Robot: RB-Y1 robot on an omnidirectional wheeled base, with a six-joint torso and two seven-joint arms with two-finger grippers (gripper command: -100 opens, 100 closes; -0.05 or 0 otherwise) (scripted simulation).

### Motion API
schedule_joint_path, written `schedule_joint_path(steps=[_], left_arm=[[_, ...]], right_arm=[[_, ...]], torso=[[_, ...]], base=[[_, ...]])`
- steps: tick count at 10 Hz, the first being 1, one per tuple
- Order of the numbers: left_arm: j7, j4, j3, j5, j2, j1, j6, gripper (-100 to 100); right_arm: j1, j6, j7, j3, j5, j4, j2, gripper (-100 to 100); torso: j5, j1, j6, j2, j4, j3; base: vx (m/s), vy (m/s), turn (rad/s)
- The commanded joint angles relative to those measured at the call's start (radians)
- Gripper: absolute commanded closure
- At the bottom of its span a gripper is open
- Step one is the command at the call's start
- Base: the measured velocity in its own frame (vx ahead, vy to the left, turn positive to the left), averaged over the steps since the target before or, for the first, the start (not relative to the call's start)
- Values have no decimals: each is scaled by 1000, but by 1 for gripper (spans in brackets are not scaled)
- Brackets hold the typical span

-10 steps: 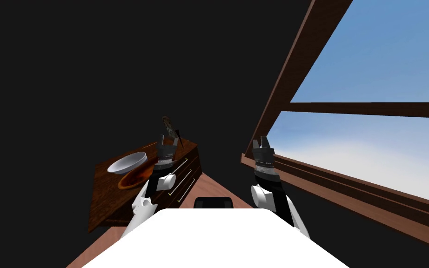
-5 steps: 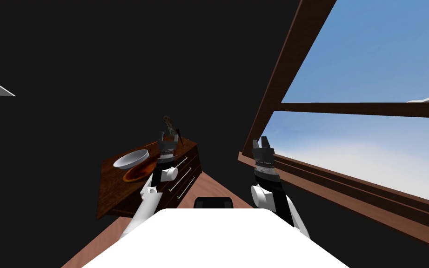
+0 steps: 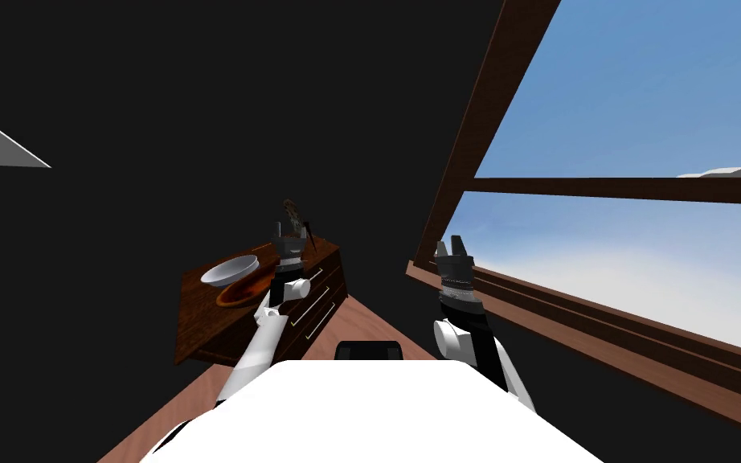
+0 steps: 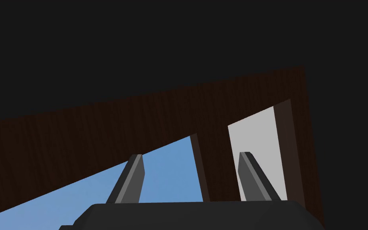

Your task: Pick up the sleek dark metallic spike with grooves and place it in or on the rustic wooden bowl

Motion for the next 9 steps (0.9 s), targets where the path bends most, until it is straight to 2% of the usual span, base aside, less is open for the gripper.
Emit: schedule_joint_path(steps=[1, 2, 3, 4, 5, 6, 8, 9], left_arm=[[14, 50, 21, 27, 1, -50, -8, -100], [14, 61, 21, 27, 1, -55, -8, -100], [23, 102, 41, 51, 0, -98, -11, -100], [23, 111, 41, 51, 0, -101, -11, -100], [33, 151, 63, 75, -1, -144, -14, -100], [33, 162, 63, 75, -1, -147, -14, -100], [50, 238, 113, 125, -4, -216, -16, -100], [50, 258, 113, 125, -4, -236, -16, -100]], right_arm=[[0, 0, 0, 0, 0, 0, 0, 0], [0, 0, 0, 0, 0, 0, 0, 0], [0, 0, 0, 0, 0, 0, 0, 0], [0, 0, 0, 0, 0, 0, 0, 0], [0, 0, 0, 0, 0, 0, 0, 0], [0, 0, 0, 0, 0, 0, 0, 0], [0, 0, 0, 0, 0, 0, 0, 0], [0, 0, 0, 0, 0, 0, 0, 0]], torso=[[0, 0, 0, 0, 0, 0], [0, 0, 0, 0, 0, 0], [0, 0, 0, 0, 0, 0], [0, 0, 0, 0, 0, 0], [0, 0, 0, -1, 0, 0], [0, 0, 0, -1, 0, -1], [0, 0, 0, -1, 0, -1], [0, 0, 0, -1, 0, -1]], base=[[-33, -42, 21], [-26, -36, 13], [-21, -48, 13], [-15, -43, 10], [-13, -47, 8], [-13, -39, 6], [-12, -48, -2], [-4, -42, 2]])
